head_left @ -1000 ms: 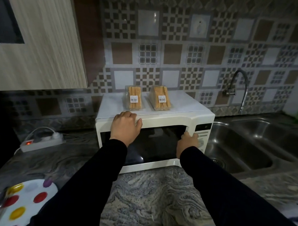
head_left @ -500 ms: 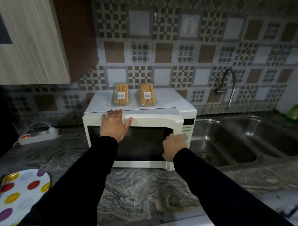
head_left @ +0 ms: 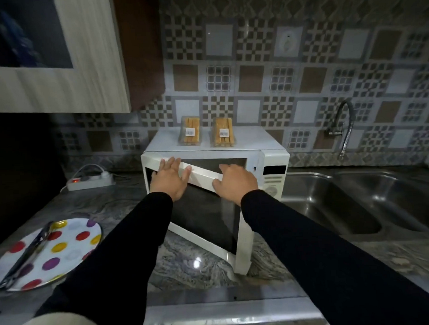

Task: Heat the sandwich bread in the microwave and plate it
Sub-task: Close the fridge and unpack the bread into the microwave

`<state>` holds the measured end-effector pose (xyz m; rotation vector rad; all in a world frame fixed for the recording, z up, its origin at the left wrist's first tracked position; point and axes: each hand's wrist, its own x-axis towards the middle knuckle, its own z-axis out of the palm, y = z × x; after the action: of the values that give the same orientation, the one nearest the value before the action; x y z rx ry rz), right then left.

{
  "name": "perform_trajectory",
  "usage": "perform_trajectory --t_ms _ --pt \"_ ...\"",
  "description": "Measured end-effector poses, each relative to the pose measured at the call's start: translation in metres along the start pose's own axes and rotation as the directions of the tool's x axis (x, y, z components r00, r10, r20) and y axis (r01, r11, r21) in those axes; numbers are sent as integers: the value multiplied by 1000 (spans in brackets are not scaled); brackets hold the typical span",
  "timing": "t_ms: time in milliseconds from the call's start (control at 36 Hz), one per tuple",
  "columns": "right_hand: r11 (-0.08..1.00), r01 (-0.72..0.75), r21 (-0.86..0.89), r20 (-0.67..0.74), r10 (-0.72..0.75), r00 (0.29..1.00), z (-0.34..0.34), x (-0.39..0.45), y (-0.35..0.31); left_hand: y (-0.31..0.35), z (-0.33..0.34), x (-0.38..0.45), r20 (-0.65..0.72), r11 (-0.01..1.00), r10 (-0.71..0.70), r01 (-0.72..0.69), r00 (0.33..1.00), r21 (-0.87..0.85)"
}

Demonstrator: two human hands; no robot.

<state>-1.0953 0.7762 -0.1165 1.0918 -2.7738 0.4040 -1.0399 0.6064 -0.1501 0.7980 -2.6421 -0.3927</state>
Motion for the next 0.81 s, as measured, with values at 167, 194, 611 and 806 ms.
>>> perform_trajectory --t_ms 167,194,611,806 --pt "978 -44 203 320 -24 947 -8 -11 -31 -25 -11 -20 35 991 15 -10 999 -137" --pt "968 -57 245 349 -34 937 -9 -14 -37 -28 -14 -25 44 989 15 -8 999 -146" --pt "799 -221 560 395 -23 919 34 -50 -156 -105 -84 -87 293 938 -34 132 956 -322" --pt "655 -316 686 389 37 920 51 -63 -205 -138 -105 -110 343 835 -32 214 939 -507"
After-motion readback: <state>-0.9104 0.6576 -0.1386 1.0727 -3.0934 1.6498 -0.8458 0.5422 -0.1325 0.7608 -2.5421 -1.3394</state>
